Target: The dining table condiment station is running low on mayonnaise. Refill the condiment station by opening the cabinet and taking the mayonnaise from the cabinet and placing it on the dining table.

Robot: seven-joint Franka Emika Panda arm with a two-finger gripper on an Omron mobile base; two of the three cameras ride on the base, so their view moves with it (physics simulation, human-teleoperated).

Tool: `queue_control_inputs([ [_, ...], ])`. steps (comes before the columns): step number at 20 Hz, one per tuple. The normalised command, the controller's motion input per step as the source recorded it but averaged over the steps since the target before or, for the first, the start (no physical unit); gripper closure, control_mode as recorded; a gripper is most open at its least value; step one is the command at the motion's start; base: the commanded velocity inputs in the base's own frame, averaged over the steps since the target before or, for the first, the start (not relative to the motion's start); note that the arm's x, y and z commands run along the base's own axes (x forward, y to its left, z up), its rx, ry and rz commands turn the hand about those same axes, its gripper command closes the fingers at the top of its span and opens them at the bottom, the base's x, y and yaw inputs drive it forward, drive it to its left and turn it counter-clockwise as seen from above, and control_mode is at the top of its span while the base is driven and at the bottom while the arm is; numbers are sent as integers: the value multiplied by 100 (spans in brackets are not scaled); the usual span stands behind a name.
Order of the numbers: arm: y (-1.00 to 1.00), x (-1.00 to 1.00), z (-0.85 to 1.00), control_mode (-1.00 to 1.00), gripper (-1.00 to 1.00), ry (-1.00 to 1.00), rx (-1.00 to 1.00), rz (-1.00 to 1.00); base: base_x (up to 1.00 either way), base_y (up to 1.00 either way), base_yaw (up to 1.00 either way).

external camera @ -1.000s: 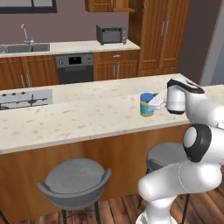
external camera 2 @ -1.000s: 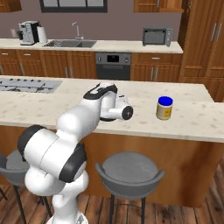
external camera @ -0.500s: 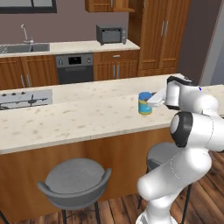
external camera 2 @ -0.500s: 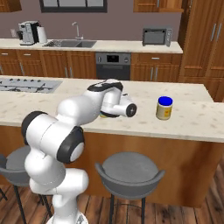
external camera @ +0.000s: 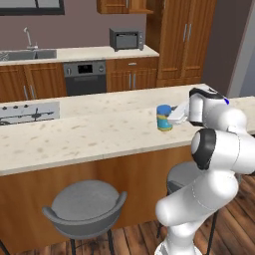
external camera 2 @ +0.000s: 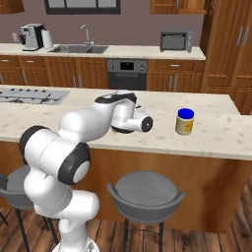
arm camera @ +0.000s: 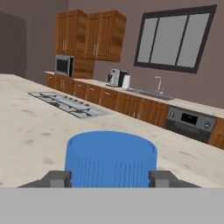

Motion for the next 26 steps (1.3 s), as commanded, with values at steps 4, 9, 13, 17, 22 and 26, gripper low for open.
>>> queue_control_inputs([
  [4,12,0,-21,-100,-100,0,-3,0,0,0,0],
  [9,0,0,0,-100,-100,0,0,0,0,0,0],
  [13,0,-8,9,-100,-100,0,0,0,0,0,0],
  [17,0,-19,30,-100,-100,0,-3,0,0,0,0],
  [22,0,-50,47,-100,-100,-2,-2,0,0,0,0],
  [26,6,-71,56,-100,-100,-5,-1,0,0,0,0],
])
